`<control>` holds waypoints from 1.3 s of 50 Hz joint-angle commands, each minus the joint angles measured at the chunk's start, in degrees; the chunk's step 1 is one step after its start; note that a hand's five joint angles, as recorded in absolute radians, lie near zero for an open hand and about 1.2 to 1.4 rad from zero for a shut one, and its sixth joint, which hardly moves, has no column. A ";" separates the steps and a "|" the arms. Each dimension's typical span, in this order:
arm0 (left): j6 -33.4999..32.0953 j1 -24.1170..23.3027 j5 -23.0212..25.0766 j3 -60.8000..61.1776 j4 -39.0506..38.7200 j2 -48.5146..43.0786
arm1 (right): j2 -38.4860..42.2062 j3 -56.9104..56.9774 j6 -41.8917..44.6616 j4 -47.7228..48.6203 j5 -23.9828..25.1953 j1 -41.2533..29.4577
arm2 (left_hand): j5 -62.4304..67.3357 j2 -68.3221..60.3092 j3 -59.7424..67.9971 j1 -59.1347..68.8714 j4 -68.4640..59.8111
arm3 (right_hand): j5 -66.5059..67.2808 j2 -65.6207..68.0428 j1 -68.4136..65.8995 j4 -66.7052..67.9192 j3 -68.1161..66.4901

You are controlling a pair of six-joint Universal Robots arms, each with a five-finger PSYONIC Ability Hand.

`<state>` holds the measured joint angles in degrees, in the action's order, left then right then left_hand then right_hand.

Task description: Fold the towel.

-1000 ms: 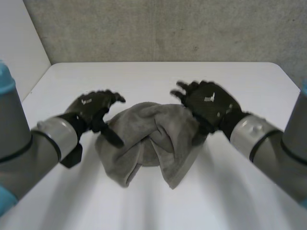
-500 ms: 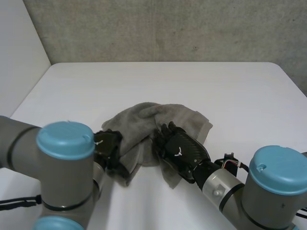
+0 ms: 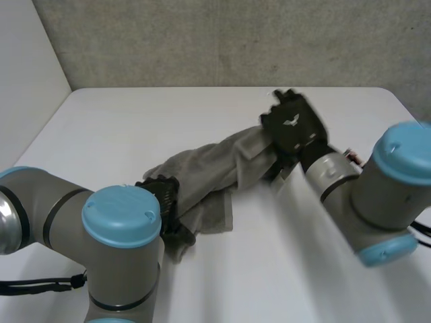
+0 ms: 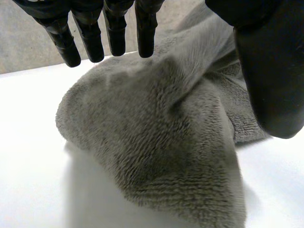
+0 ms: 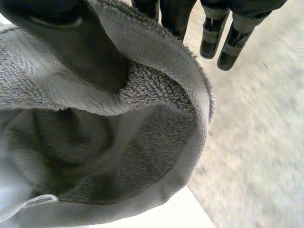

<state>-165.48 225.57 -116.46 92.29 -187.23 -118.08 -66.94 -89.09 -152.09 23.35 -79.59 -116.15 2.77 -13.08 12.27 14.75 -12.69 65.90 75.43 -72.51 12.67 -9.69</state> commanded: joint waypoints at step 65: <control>-16.70 -1.10 15.73 -0.19 2.48 6.19 | -14.97 -11.10 4.32 -23.70 9.01 8.65 | -0.71 1.02 -2.27 -2.68 2.69 | -65.90 -74.60 71.68 -2.67 -0.31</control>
<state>-178.07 224.37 -103.70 90.54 -186.87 -112.69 -82.60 -97.36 -154.51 0.86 -70.22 -108.15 2.76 -13.08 12.27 14.75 -12.69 3.35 4.73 -5.69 12.67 -9.70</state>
